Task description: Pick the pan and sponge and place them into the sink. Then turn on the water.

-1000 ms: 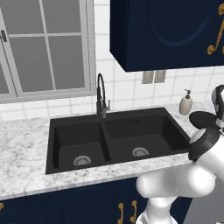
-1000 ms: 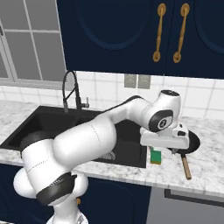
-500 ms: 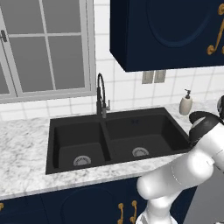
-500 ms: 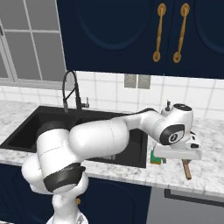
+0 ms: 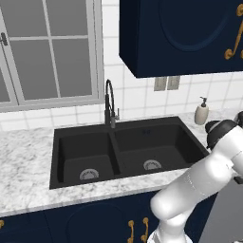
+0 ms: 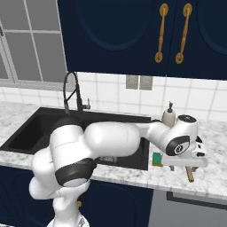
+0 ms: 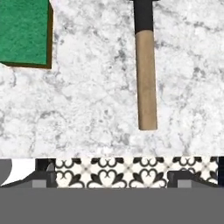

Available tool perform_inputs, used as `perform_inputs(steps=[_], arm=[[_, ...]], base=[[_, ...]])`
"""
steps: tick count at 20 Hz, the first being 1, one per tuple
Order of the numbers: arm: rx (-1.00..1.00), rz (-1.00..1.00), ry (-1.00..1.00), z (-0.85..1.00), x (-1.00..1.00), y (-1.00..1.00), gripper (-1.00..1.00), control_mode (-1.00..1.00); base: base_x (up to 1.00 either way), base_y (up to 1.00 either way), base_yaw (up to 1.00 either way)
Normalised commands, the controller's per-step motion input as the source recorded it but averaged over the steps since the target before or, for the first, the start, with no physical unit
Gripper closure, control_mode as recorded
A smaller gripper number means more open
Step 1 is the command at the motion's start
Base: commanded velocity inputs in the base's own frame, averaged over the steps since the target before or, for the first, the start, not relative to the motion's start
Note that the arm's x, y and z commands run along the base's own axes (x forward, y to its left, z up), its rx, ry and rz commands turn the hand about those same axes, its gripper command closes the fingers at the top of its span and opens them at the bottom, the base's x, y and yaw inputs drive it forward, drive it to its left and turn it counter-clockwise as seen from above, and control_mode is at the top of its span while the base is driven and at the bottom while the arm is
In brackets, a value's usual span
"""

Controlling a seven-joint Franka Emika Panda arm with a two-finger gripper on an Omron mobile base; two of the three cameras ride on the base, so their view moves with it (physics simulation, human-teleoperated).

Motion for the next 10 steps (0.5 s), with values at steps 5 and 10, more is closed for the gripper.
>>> perform_inputs(steps=[5, 10], arm=[[0.0, 0.0, 0.0, -0.22, 0.35, -0.4, -1.0, -1.0], [0.03, 0.01, 0.0, -0.19, 0.4, -0.31, -1.0, -1.0]], base=[[0.0, 0.0, 0.0], [0.0, 0.0, 0.0]])
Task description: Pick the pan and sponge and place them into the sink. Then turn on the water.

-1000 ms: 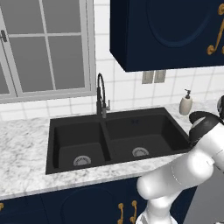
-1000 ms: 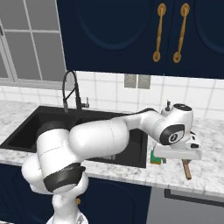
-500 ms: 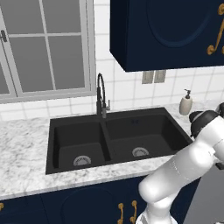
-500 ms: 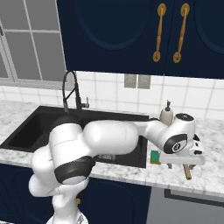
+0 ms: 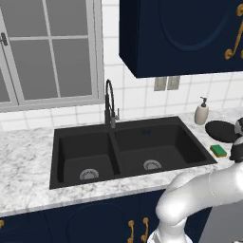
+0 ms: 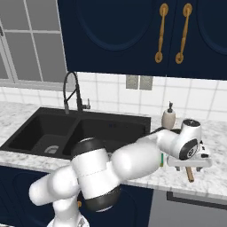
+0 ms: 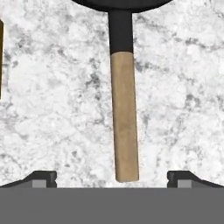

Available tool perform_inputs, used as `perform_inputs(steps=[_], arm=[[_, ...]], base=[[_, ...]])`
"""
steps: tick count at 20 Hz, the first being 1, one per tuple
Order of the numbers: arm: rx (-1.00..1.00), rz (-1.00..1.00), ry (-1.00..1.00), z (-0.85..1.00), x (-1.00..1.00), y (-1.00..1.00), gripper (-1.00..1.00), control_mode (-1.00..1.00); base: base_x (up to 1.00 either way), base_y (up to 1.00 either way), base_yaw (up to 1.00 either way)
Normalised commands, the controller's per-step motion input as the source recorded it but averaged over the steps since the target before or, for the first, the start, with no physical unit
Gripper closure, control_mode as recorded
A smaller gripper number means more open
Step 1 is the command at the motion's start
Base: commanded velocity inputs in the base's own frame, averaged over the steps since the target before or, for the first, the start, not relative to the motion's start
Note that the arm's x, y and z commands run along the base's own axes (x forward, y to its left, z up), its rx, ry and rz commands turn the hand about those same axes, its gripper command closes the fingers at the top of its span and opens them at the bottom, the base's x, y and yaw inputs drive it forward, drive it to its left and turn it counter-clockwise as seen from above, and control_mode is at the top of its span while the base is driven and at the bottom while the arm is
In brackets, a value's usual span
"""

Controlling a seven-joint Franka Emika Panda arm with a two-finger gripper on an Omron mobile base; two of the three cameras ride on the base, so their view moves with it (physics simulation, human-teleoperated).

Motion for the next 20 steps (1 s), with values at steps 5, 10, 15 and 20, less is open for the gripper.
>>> perform_inputs(steps=[5, 10, 15, 20], arm=[[0.09, 0.05, 0.0, -0.32, 0.23, -0.29, -1.0, -1.0], [0.03, 0.05, 0.0, -0.5, 0.22, -0.08, -1.0, -1.0], [0.0, 0.0, 0.0, -0.55, 0.14, 0.0, -1.0, -1.0], [0.0, 0.0, 0.0, -0.6, 0.11, 0.05, 1.0, -1.0]], base=[[0.0, 0.0, 0.0], [0.0, 0.0, 0.0], [0.0, 0.0, 0.0], [0.0, 0.0, 0.0]])
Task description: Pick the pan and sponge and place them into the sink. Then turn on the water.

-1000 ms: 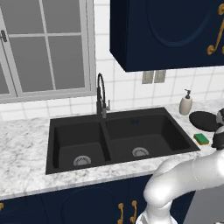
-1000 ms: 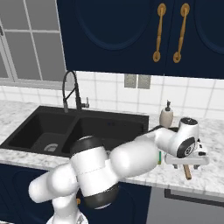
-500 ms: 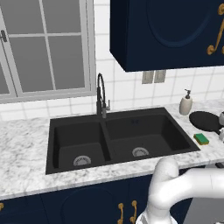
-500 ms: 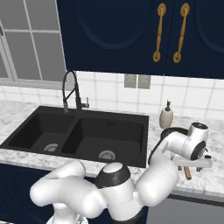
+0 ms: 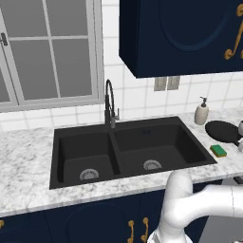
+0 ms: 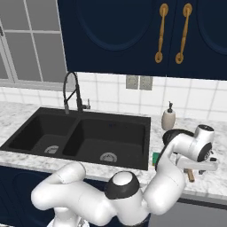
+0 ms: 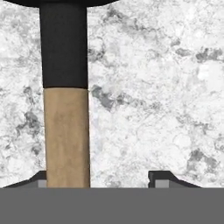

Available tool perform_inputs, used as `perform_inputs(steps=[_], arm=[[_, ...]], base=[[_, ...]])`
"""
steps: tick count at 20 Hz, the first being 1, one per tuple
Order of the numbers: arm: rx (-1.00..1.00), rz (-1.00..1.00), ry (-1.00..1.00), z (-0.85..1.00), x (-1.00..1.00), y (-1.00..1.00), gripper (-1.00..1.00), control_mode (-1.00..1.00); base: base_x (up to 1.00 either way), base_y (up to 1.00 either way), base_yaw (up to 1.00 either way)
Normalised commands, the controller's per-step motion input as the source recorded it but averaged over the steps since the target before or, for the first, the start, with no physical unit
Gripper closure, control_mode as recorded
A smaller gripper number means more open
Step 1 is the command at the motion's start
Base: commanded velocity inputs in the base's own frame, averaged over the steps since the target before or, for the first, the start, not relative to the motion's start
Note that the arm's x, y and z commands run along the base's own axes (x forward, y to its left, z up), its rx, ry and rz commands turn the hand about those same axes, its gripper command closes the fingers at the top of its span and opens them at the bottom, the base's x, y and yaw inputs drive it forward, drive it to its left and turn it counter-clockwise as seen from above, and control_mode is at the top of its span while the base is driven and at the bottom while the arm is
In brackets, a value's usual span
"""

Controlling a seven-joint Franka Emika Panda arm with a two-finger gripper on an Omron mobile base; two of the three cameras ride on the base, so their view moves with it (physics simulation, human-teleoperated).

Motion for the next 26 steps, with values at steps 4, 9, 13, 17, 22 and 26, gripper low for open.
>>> perform_inputs(steps=[4, 9, 13, 17, 22, 26], arm=[[-0.01, 0.0, 0.0, -0.76, 0.02, 0.38, 1.0, -1.0], [0.0, 0.0, 0.0, -0.71, 0.0, 0.53, 1.0, -1.0], [0.0, 0.0, 0.0, -0.64, -0.01, 0.73, 1.0, -1.0], [0.04, 0.01, 0.0, -0.56, -0.13, 0.83, 1.0, -1.0], [0.0, 0.01, 0.0, -0.46, -0.04, 0.74, 1.0, -1.0], [0.0, 0.0, -0.06, -0.21, 0.0, 0.34, 1.0, -1.0]], base=[[0.0, 0.0, 0.0], [0.0, 0.0, 0.0], [0.0, 0.0, 0.0], [0.0, 0.0, 0.0], [0.0, 0.0, 0.0], [0.0, 0.0, 0.0]])
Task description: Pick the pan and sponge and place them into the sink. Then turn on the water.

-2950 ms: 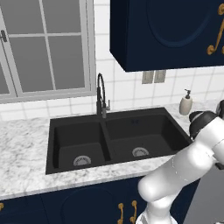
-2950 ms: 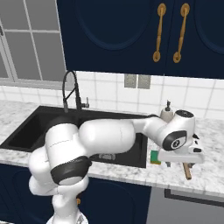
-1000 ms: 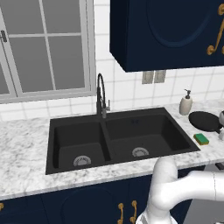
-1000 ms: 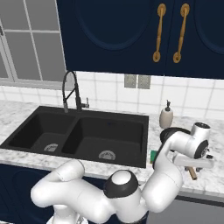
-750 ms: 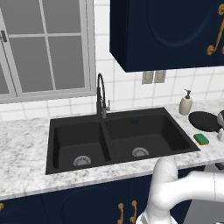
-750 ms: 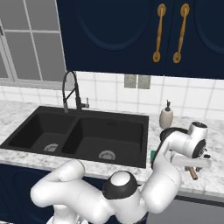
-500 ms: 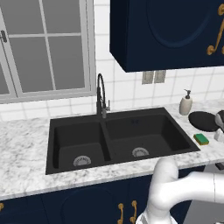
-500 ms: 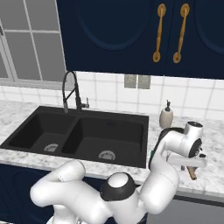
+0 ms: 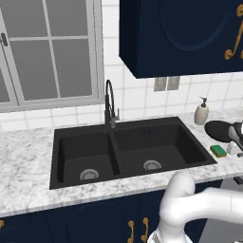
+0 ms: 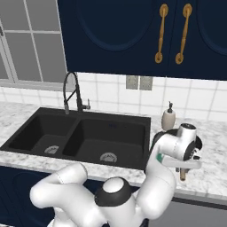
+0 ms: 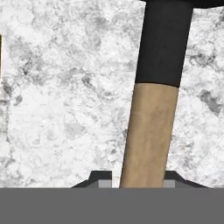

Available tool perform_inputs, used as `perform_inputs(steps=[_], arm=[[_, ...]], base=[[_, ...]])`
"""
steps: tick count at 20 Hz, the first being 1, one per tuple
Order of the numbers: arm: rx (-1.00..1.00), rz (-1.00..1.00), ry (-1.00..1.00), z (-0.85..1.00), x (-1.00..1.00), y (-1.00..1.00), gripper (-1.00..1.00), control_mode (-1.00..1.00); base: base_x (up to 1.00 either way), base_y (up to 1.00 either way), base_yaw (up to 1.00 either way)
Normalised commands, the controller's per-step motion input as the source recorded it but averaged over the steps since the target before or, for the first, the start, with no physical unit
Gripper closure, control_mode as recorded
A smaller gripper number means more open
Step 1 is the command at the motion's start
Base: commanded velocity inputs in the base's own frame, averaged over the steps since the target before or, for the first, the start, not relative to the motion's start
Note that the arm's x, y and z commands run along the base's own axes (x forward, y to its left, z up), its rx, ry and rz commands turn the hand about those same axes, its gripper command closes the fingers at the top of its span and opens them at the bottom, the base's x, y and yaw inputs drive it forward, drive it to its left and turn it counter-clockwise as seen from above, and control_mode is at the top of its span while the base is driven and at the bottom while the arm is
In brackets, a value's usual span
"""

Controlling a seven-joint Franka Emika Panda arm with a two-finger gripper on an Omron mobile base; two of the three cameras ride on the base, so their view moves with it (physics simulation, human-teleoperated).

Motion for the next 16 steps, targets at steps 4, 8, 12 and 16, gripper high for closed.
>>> perform_inputs(steps=[4, 8, 12, 16], arm=[[0.02, -0.04, -0.23, 0.0, 0.0, 0.02, 1.0, -1.0], [0.04, -0.12, -0.27, 0.2, 0.0, 0.0, 1.0, -1.0], [0.07, -0.13, -0.11, 0.89, 0.0, 0.0, 1.0, -1.0], [0.07, -0.06, 0.0, 1.0, -0.11, 0.0, 1.0, -1.0]], base=[[0.0, 0.0, 0.0], [0.0, 0.0, 0.0], [0.0, 0.0, 0.0], [0.0, 0.0, 0.0]])
